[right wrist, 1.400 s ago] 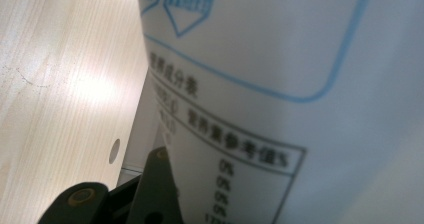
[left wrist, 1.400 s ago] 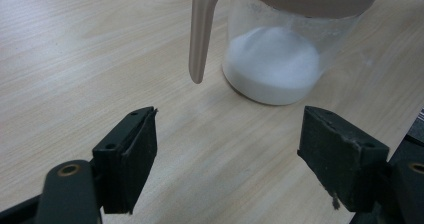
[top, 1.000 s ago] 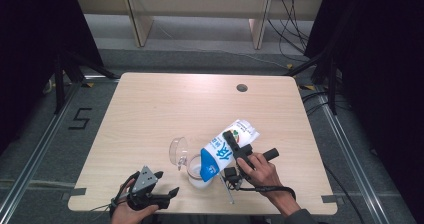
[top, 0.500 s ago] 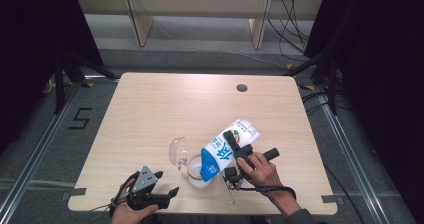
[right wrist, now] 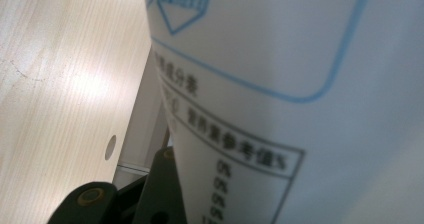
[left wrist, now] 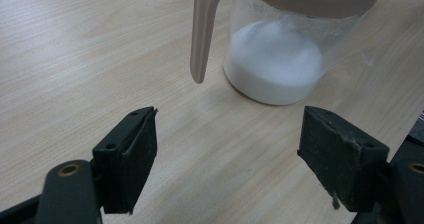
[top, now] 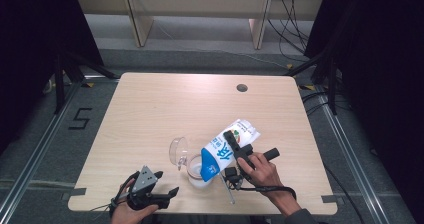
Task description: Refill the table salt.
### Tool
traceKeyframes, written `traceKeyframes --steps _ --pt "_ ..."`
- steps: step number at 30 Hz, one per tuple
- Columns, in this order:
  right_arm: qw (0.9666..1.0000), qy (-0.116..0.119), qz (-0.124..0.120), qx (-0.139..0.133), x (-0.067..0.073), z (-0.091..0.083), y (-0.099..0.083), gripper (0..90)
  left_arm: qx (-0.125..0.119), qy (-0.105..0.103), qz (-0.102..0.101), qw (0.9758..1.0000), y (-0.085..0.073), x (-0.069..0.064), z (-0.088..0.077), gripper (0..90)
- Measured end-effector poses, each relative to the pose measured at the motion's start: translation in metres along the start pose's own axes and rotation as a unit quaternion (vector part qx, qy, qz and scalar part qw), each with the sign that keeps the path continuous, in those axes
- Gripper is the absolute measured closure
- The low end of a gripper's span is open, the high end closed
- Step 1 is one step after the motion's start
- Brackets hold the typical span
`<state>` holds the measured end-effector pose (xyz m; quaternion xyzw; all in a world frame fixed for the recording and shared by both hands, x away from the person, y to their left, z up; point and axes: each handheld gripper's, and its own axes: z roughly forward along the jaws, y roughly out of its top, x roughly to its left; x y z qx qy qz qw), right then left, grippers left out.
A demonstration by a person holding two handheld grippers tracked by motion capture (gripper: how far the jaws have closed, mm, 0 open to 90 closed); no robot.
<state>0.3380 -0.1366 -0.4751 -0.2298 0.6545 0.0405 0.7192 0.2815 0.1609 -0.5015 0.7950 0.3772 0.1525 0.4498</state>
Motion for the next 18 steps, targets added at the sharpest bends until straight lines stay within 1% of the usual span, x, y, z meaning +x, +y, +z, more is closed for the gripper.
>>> traceKeyframes --steps 7,9,16,18 --pt "1.0000 -0.002 0.002 0.001 0.0006 -0.0004 0.0002 70.7 0.000 0.000 0.000 1.0000 0.0000 0.0000 0.0001 22.9" --pt "1.0000 -0.001 -0.004 0.000 0.0005 -0.0004 0.0003 70.9 0.000 0.000 0.000 1.0000 0.0000 0.0000 0.0000 22.9" --pt "1.0000 0.002 -0.005 0.000 0.0007 -0.0004 0.0003 71.4 0.000 0.000 -0.002 1.0000 -0.0001 -0.0002 0.0000 22.9" --pt "1.0000 0.001 -0.005 0.000 0.0006 -0.0005 0.0003 71.5 0.000 0.000 0.000 1.0000 0.0000 0.0000 0.0000 22.9"
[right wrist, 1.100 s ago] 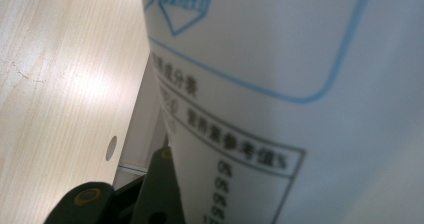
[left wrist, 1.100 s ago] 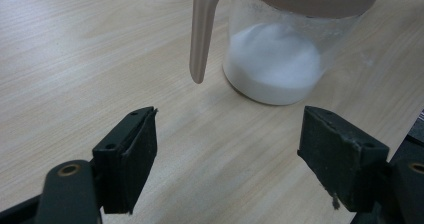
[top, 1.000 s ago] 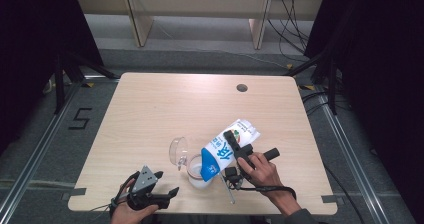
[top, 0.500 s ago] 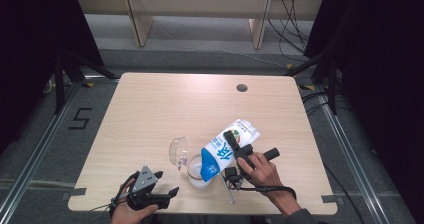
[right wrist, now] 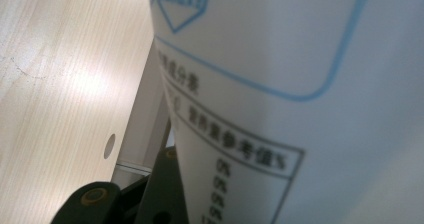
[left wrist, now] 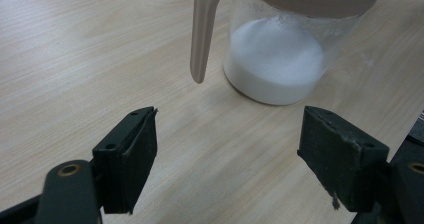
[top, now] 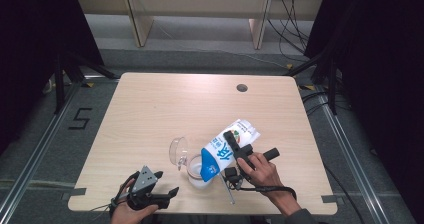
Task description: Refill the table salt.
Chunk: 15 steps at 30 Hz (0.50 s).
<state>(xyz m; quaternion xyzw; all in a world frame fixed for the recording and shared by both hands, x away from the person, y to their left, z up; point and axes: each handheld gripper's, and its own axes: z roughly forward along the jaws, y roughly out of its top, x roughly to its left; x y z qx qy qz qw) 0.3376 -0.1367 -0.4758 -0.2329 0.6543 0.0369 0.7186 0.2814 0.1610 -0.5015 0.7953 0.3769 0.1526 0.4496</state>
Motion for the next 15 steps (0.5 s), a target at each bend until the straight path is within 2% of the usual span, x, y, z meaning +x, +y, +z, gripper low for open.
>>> traceKeyframes --steps 15 --pt "1.0000 0.002 -0.001 0.004 0.0006 -0.0009 0.0004 72.7 0.000 0.000 0.000 1.0000 0.0000 0.0000 0.0000 22.9"
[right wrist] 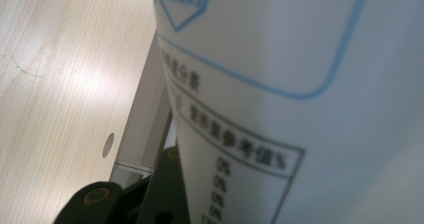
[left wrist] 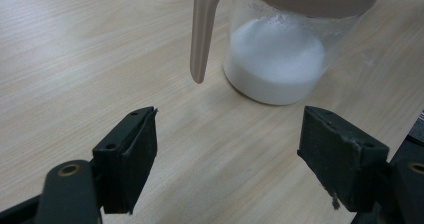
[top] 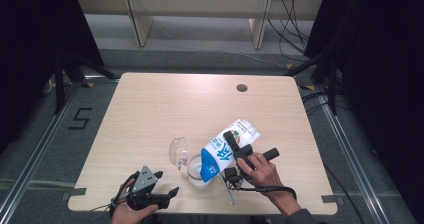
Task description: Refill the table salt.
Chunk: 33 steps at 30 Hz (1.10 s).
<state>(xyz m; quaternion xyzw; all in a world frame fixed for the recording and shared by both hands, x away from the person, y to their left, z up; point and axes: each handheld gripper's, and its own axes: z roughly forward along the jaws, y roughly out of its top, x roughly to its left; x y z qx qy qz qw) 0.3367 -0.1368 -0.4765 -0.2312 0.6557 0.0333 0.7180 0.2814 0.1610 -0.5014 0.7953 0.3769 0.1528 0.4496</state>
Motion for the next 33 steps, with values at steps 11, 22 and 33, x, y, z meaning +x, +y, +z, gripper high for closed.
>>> traceKeyframes --steps 11,22,33 --pt "1.0000 -0.001 0.000 -0.002 -0.0004 0.0001 0.0001 73.9 0.000 0.000 0.000 1.0000 0.0000 0.0000 -0.0001 22.9" --pt "1.0000 0.000 0.001 -0.001 -0.0001 -0.0001 0.0000 74.9 0.000 0.000 0.000 1.0000 0.0000 0.0000 -0.0001 22.9" --pt "1.0000 -0.001 0.000 -0.003 -0.0008 0.0000 -0.0001 75.2 0.000 0.000 -0.006 1.0000 -0.0002 -0.0005 0.0000 22.9"
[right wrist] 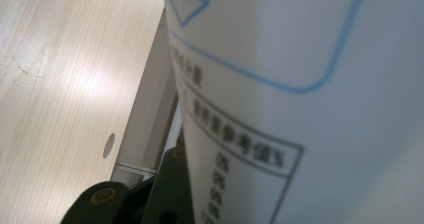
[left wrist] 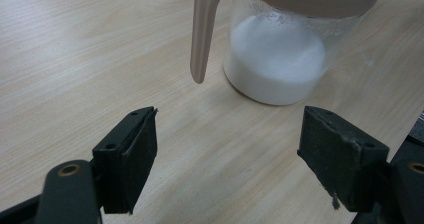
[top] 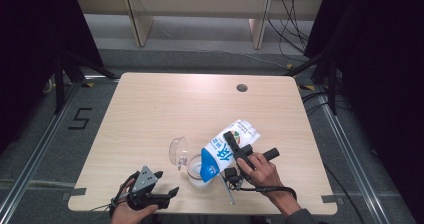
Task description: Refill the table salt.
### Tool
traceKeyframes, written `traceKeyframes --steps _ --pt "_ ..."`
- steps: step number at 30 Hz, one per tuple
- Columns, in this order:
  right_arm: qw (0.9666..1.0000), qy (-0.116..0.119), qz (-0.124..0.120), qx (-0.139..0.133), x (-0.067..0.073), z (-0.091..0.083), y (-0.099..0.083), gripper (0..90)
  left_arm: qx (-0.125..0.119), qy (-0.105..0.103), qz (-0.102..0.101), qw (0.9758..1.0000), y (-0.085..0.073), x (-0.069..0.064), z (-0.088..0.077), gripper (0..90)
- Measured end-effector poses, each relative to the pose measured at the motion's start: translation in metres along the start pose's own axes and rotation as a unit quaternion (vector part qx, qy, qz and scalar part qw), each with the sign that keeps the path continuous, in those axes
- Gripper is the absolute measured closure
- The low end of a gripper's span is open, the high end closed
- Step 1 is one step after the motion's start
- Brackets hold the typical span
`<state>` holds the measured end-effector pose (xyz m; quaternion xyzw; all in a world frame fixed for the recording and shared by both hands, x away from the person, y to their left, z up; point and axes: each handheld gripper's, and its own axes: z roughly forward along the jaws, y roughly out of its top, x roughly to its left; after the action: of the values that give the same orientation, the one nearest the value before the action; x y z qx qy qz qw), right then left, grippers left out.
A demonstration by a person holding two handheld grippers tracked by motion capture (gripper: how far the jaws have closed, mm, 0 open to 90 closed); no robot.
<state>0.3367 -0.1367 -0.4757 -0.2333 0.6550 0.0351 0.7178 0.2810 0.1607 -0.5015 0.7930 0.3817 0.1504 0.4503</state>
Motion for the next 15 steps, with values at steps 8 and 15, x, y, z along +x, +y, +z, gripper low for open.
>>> traceKeyframes --steps 8,15 --pt "1.0000 0.000 0.001 0.000 -0.0002 0.0000 0.0001 75.4 0.000 0.000 0.001 1.0000 0.0001 0.0002 -0.0001 22.9" --pt "1.0000 -0.003 -0.007 -0.002 -0.0018 0.0001 0.0002 75.5 0.000 0.000 0.002 1.0000 0.0001 0.0001 -0.0001 22.9"
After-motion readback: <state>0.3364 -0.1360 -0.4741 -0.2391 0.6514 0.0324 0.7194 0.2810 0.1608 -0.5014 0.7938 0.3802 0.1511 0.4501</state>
